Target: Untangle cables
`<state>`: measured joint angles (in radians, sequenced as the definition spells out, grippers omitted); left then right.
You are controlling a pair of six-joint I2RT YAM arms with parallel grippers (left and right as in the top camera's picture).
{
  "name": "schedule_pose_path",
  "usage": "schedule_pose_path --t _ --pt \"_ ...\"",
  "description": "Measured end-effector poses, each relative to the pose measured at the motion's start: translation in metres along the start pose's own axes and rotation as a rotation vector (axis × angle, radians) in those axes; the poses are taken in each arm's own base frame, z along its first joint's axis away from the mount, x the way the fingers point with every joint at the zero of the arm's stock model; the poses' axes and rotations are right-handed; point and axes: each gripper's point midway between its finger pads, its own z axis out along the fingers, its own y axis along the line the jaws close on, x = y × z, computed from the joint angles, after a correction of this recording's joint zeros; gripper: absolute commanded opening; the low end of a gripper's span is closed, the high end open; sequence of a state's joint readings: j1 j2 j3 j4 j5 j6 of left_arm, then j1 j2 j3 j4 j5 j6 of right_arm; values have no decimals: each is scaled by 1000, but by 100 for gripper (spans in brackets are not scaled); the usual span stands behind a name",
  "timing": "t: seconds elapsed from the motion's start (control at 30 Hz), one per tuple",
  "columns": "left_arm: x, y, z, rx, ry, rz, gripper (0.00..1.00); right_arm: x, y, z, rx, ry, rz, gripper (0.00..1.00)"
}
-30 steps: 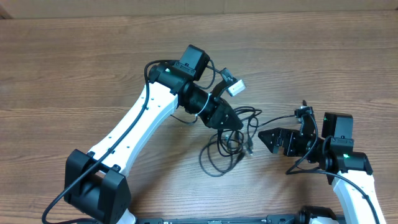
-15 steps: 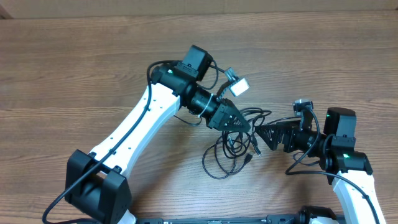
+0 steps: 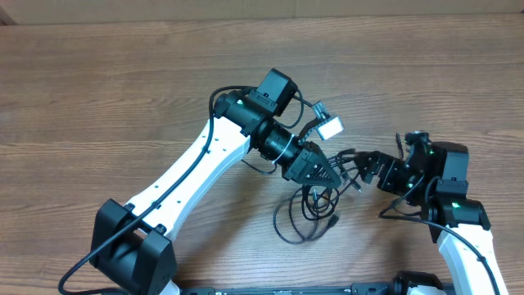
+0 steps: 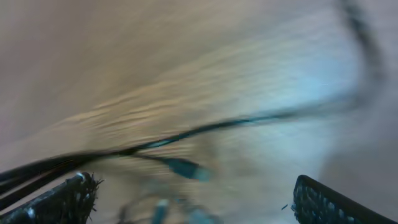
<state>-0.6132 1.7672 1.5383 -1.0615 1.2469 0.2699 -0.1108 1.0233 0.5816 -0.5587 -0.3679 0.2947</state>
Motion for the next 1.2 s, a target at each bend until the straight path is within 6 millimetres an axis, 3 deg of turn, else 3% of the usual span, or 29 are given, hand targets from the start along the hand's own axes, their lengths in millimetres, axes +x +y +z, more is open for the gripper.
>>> schedule_pose_path --t 0.07,0.23,0.5,0.67,0.97,1.2 --pt "0 1 -1 -1 -2 0 4 8 -22 -1 117 16 76 100" --pt "-1 1 -2 -4 -5 -2 4 19 -46 -6 254 36 137 100" --pt "2 15 -6 -76 6 -11 4 26 -52 -8 287 58 166 100" --pt "6 37 -13 -203 23 -76 4 27 -34 -4 184 80 142 100" --pt "9 52 -17 -289 34 -116 4 25 30 -4 -190 119 -59 100" --pt "4 54 -18 -299 21 -92 4 29 45 -8 -279 138 -95 100"
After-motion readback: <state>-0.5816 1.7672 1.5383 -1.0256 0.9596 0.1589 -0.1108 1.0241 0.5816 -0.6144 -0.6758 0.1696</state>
